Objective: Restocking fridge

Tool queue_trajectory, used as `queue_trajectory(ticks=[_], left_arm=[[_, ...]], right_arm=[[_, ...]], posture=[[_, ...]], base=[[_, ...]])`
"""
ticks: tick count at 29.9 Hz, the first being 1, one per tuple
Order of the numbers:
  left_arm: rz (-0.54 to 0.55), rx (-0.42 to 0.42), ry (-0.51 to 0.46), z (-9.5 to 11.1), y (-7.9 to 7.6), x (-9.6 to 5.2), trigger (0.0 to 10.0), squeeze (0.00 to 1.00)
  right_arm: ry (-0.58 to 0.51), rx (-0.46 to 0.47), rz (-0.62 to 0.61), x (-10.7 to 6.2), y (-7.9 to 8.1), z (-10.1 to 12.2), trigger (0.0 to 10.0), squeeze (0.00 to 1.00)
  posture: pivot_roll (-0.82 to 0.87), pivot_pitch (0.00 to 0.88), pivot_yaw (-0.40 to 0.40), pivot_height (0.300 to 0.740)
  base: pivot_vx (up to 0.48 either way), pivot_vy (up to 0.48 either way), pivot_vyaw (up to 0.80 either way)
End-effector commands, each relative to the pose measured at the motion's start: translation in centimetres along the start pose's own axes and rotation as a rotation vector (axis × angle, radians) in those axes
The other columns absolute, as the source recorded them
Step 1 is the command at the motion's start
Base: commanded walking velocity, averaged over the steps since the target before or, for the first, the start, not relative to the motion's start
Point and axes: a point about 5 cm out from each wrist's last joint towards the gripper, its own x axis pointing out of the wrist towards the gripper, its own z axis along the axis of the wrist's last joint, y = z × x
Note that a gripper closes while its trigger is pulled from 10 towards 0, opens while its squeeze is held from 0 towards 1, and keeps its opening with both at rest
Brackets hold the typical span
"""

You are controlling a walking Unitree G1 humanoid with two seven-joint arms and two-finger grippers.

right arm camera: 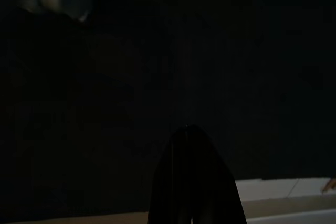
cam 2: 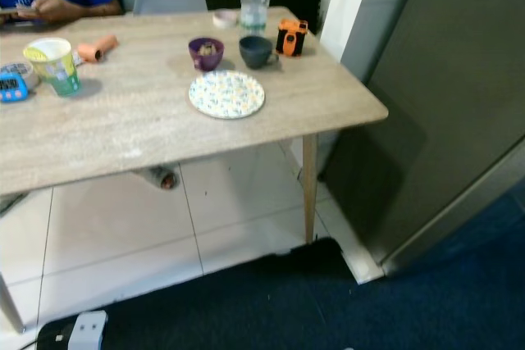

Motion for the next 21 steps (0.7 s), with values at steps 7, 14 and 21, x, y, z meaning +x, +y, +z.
queue_trajectory(ticks=[7, 14, 21], left_arm=[[0.033, -0.048, 0.071, -3.0, 1.0, -1.0, 10.0, 0.0], [0.029, -0.043, 0.063, -2.6, 0.9, -0.8, 10.0, 0.0], [0.006, -0.021, 0.061, -2.3, 0.6, -0.7, 10.0, 0.0]], right_arm=[[0.038, 0.035, -0.009, -0.1, 0.0, -1.2, 10.0, 0.0], [0.04, 0.043, -0.008, -0.1, 0.2, -1.4, 10.0, 0.0], [0.021, 0.063, -0.005, 0.0, 0.2, -0.5, 10.0, 0.0]], posture=[[-0.03, 0.152, 0.008, 0.74], [-0.02, 0.157, 0.003, 0.74], [-0.05, 0.141, 0.006, 0.74]], base=[[0.245, -0.385, 0.0], [0.25, -0.397, 0.0], [0.252, -0.396, -0.45]])
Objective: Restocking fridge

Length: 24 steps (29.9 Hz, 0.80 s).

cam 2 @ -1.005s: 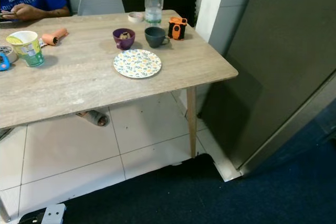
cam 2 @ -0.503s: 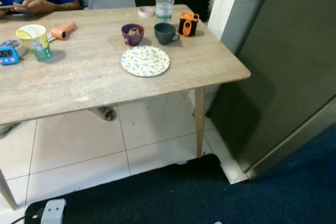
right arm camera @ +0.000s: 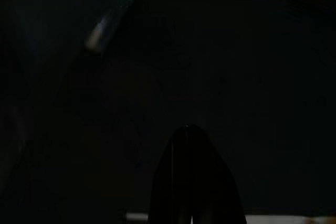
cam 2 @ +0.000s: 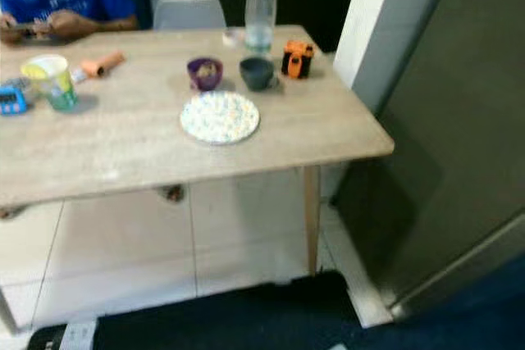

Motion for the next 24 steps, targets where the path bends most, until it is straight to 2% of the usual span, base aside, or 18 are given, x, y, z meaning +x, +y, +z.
queue_trajectory(ticks=[1, 10, 17, 24], left_arm=[[-0.013, 0.002, 0.047, -1.3, -0.3, -0.2, 10.0, 0.0], [-0.025, -0.01, 0.056, -1.7, -1.1, -0.1, 10.0, 0.0], [-0.04, -0.013, 0.046, -1.3, -1.7, 0.2, 10.0, 0.0], [-0.033, -0.011, 0.058, -1.6, -1.6, 0.1, 10.0, 0.0]], right_arm=[[0.034, 0.019, 0.006, -0.1, 0.0, -1.1, 10.0, 0.0], [0.054, 0.02, -0.006, -0.3, -0.5, -2.0, 10.0, 0.0], [0.041, 0.029, -0.018, -0.3, -0.9, -1.7, 10.0, 0.0], [0.031, 0.031, -0.016, -0.2, -0.8, -1.3, 10.0, 0.0]], posture=[[-0.05, 0.139, 0.005, 0.74], [-0.07, 0.13, -0.002, 0.74], [-0.06, 0.13, -0.007, 0.74], [-0.06, 0.128, 0.0, 0.74]], base=[[0.251, -0.398, -0.78], [0.25, -0.398, -0.78], [0.249, -0.395, 0.0], [0.0, 0.0, 0.0]])
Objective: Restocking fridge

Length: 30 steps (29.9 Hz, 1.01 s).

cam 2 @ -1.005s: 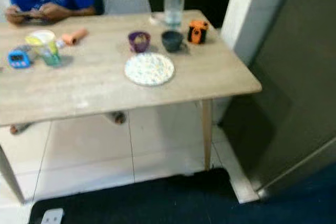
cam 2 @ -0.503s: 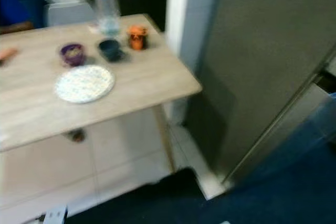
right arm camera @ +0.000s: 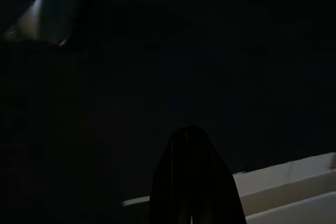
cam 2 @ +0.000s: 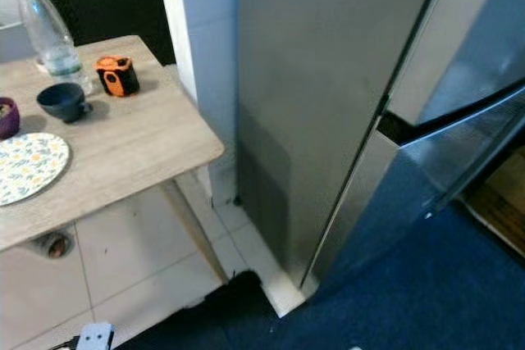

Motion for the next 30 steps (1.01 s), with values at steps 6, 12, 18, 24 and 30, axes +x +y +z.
queue_trajectory(ticks=[6, 12, 18, 24, 30], left_arm=[[-0.01, 0.02, 0.043, -1.11, 0.29, -0.3, 10.0, 0.0], [-0.028, 0.031, 0.046, -1.13, 0.05, -0.26, 10.0, 0.0], [-0.031, 0.036, 0.041, -0.88, -0.05, -0.18, 10.0, 0.0], [-0.007, 0.028, 0.051, -0.96, 0.19, -0.21, 10.0, 0.0], [-0.03, 0.03, 0.051, -1.09, 0.0, -0.22, 10.0, 0.0]], right_arm=[[0.02, 0.013, 0.019, -0.02, 0.84, -0.76, 10.0, 0.0], [0.021, 0.017, 0.017, -0.03, 0.85, -0.83, 10.0, 0.0], [0.02, 0.016, 0.018, -0.02, 0.87, -0.81, 10.0, 0.0], [0.018, 0.015, 0.017, -0.01, 0.86, -0.72, 10.0, 0.0], [0.016, 0.015, 0.017, -0.02, 0.83, -0.7, 10.0, 0.0]], posture=[[-0.06, 0.125, 0.002, 0.74], [-0.07, 0.122, 0.01, 0.74], [-0.07, 0.122, 0.01, 0.74], [-0.07, 0.117, 0.015, 0.74], [-0.07, 0.119, 0.015, 0.74]], base=[[0.0, -0.085, 0.0], [0.0, -0.456, 0.0], [0.0, -0.451, 0.0], [0.0, -0.135, 0.0], [0.0, 0.0, 0.0]])
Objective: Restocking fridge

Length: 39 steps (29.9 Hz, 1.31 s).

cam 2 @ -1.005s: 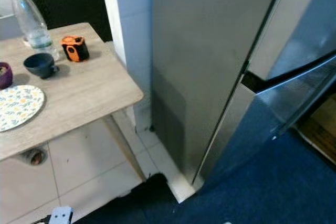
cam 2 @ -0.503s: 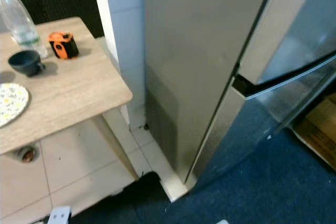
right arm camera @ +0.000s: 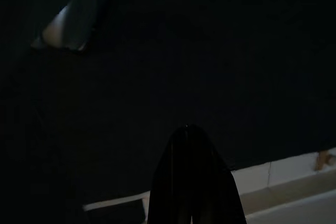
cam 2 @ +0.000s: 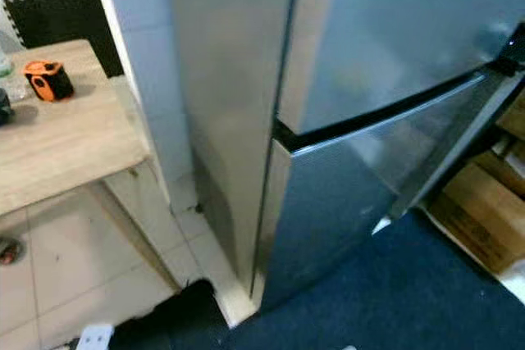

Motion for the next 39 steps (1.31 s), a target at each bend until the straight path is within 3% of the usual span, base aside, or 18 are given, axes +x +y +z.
queue_trajectory(ticks=[1, 10, 16, 22, 24, 29, 33, 36, 39], left_arm=[[-0.012, -0.014, 0.014, -0.7, 0.0, -0.2, 10.0, 0.0], [-0.022, 0.002, 0.023, -0.8, -0.3, -0.1, 10.0, 0.0], [-0.017, -0.016, 0.023, -0.9, -0.4, -0.1, 10.0, 0.0], [-0.018, -0.023, 0.022, -0.9, -0.4, -0.1, 10.0, 0.0], [-0.018, -0.023, 0.022, -0.9, -0.4, -0.1, 10.0, 0.0], [-0.023, -0.024, 0.023, -1.0, -0.6, 0.0, 10.0, 0.0], [-0.061, 0.01, 0.035, -1.2, -1.1, 0.0, 10.0, 0.0], [-0.043, -0.014, 0.028, -1.2, -1.0, 0.0, 10.0, 0.0], [-0.036, -0.03, 0.023, -1.1, -1.0, 0.0, 10.0, 0.0]], right_arm=[[0.01, 0.013, 0.012, 0.0, 0.4, -0.3, 10.0, 0.0], [-0.009, 0.009, 0.004, 0.0, 0.1, 0.0, 10.0, 0.0], [-0.078, 0.007, -0.004, 0.0, -0.7, 1.5, 10.0, 0.0], [-0.265, -0.025, 0.006, -0.4, -2.8, 5.7, 10.0, 0.0], [-0.276, -0.025, 0.01, -0.5, -2.9, 6.0, 10.0, 0.0], [-0.414, -0.037, 0.087, -1.1, -3.3, 9.0, 10.0, 0.0], [-0.602, -0.056, 0.227, -2.5, -3.7, 12.9, 10.0, 0.0], [-0.741, -0.09, 0.343, -3.9, -4.1, 15.7, 10.0, 0.0], [-0.809, -0.135, 0.413, -4.8, -4.2, 17.0, 10.0, 0.0]], posture=[[-0.07, 0.119, 0.015, 0.74], [-0.07, 0.121, 0.014, 0.74], [-0.08, 0.123, 0.014, 0.74], [-0.08, 0.125, 0.01, 0.74], [-0.08, 0.125, 0.01, 0.74], [-0.08, 0.125, 0.01, 0.74], [-0.09, 0.127, 0.008, 0.74], [-0.09, 0.127, 0.008, 0.74], [-0.09, 0.127, 0.008, 0.74]], base=[[0.0, 0.0, 0.0], [0.0, -0.365, 0.0], [0.0, -0.153, 0.0], [0.0, 0.0, 0.0], [0.0, 0.0, 0.0], [0.0, 0.0, 0.0], [0.0, -0.349, 0.0], [0.0, -0.466, 0.0], [0.0, -0.24, 0.0]])
